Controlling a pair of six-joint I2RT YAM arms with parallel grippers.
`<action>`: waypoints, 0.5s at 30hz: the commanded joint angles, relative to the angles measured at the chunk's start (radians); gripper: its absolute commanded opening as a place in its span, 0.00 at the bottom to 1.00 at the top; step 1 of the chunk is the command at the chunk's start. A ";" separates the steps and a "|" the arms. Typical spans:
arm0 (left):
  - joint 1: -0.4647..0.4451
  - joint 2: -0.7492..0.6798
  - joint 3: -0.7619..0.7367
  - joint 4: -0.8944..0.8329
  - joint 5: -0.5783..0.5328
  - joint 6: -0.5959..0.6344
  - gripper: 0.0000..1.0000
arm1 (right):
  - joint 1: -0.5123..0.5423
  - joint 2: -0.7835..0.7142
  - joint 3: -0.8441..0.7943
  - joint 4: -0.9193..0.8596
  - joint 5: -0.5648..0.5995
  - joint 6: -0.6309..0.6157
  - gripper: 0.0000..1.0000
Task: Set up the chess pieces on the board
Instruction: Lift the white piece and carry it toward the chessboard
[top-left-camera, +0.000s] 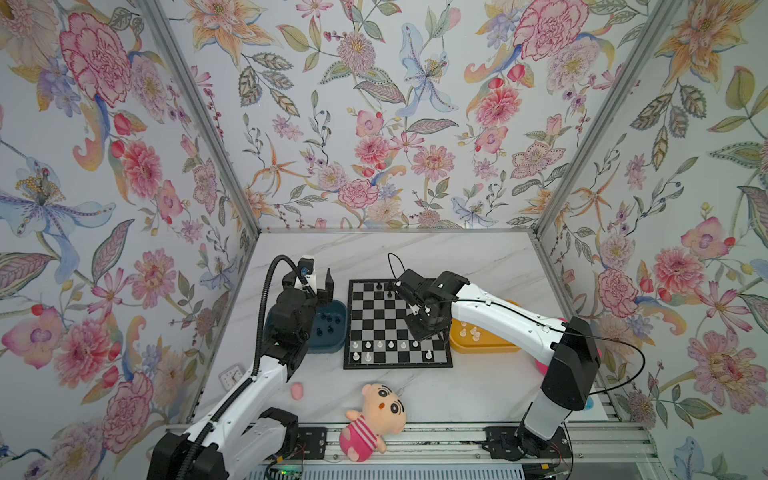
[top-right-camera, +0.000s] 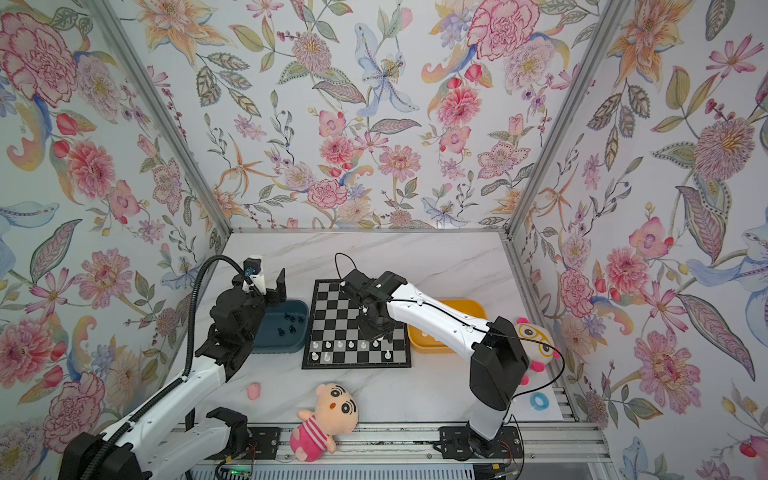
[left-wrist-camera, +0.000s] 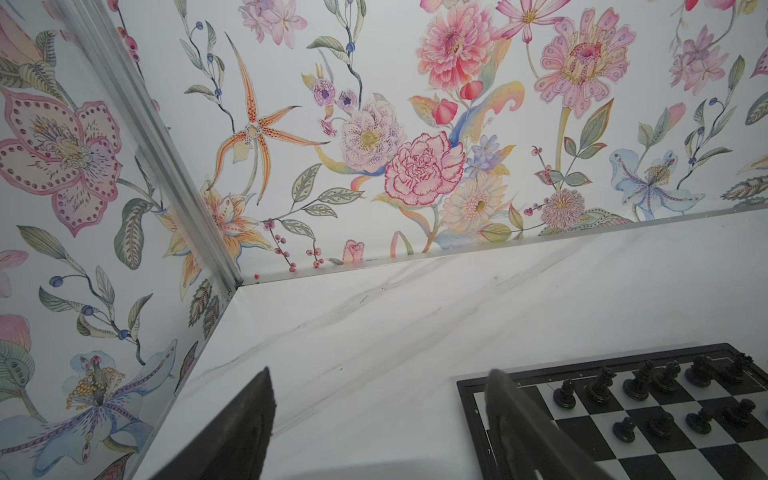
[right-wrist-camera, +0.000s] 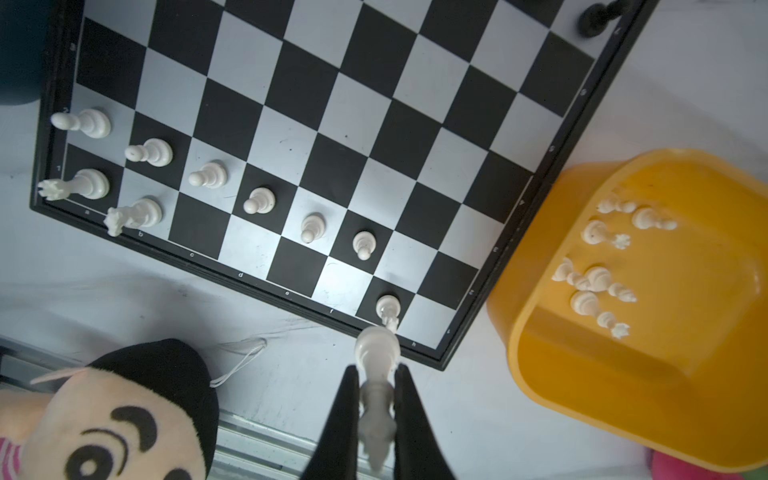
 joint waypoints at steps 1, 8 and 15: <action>-0.019 -0.032 -0.025 -0.009 -0.017 -0.012 0.81 | 0.045 0.029 0.014 0.010 0.002 0.047 0.00; -0.040 -0.068 -0.051 -0.015 -0.043 -0.011 0.81 | 0.101 0.086 -0.006 0.064 -0.006 0.055 0.00; -0.047 -0.079 -0.059 -0.013 -0.054 -0.008 0.81 | 0.108 0.127 -0.032 0.110 -0.031 0.057 0.00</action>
